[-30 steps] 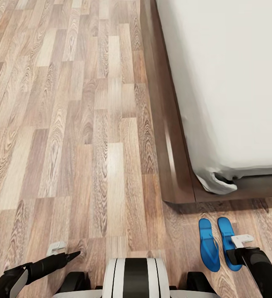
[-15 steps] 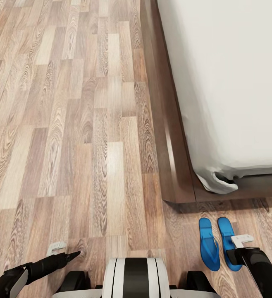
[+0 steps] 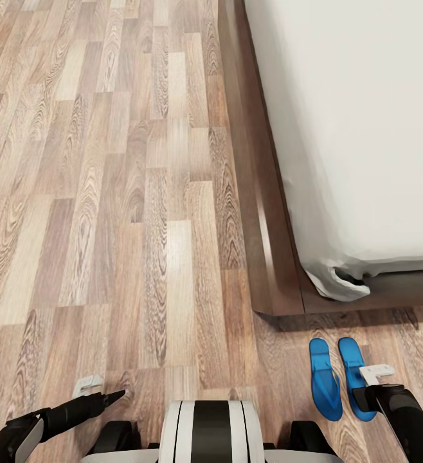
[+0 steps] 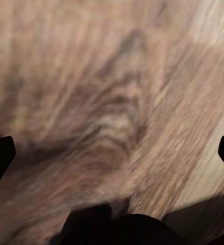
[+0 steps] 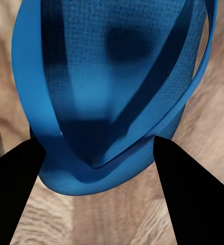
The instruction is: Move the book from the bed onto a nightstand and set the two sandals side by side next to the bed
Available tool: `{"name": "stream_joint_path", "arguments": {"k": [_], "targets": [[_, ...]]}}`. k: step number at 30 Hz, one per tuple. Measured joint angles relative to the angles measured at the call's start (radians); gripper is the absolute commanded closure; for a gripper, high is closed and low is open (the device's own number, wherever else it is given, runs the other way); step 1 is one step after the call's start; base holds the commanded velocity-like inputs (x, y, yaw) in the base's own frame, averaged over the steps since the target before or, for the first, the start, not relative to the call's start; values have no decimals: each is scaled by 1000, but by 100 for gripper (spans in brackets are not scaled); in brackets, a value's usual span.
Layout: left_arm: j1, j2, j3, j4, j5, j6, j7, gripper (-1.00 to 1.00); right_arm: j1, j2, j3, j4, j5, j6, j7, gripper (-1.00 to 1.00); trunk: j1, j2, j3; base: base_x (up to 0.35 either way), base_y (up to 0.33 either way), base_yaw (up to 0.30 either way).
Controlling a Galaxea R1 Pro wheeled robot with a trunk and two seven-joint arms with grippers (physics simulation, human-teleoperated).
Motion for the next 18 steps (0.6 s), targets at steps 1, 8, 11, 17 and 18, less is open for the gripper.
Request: {"name": "stream_joint_path", "arguments": {"k": [1,8,11,17,18], "targets": [[0,0,0,0,0,0,0,-100,0,0,0,0,0,0,0,100,0,0,0,0,0,0],[0,0,0,0,0,0,0,-100,0,0,0,0,0,-1,0,100,0,0,0,0,0,0],[0,0,0,0,0,0,0,-100,0,0,0,0,0,-1,0,100,0,0,0,0,0,0],[0,0,0,0,0,0,0,-100,0,0,0,0,0,0,0,100,0,0,0,0,0,0],[0,0,0,0,0,0,0,-100,0,0,0,0,0,-1,0,100,0,0,0,0,0,0]]}}
